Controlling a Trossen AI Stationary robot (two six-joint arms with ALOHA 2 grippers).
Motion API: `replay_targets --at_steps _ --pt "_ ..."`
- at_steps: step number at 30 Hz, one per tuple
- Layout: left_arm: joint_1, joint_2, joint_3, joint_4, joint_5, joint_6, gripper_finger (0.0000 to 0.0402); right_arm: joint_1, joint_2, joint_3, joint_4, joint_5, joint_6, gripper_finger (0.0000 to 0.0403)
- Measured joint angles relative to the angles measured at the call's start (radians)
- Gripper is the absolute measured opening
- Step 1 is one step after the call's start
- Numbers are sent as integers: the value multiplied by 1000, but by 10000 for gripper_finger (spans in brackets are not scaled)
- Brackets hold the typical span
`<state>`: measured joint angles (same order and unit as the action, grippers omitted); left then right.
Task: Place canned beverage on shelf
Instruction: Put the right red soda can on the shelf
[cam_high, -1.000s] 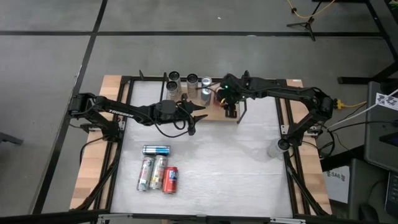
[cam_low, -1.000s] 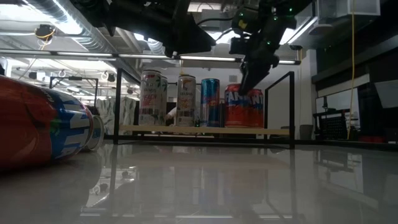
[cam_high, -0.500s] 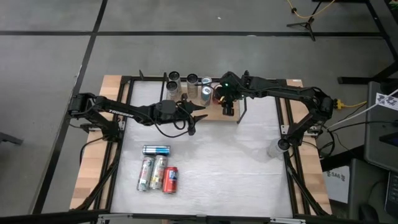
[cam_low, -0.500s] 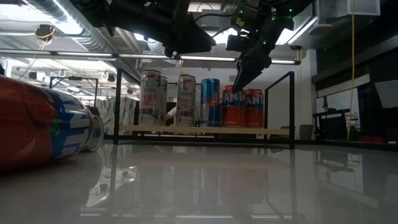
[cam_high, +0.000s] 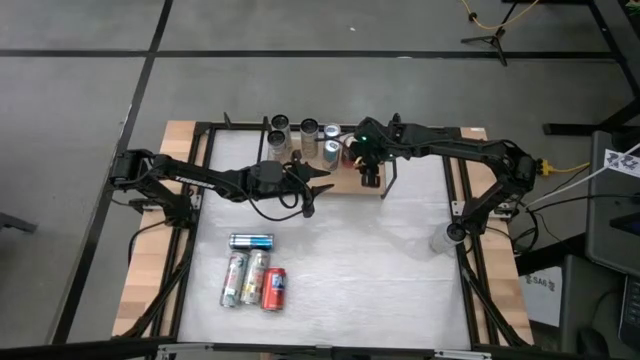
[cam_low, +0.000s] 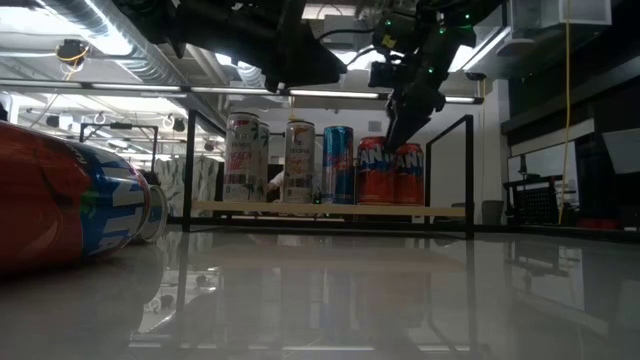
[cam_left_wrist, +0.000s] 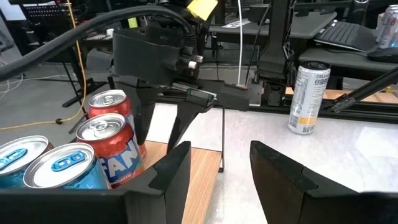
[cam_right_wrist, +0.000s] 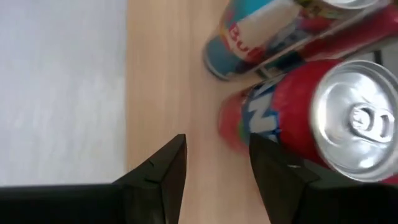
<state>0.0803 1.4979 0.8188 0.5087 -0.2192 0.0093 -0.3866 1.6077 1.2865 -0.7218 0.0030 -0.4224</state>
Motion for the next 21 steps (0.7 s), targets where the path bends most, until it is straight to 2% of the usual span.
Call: replay_targets --at_steps 7,21 --pt "0 0 0 0 0 0 158 0 0 0 21 76 2 169" --pt "0 0 0 0 0 -1 158 0 0 0 25 95 23 169"
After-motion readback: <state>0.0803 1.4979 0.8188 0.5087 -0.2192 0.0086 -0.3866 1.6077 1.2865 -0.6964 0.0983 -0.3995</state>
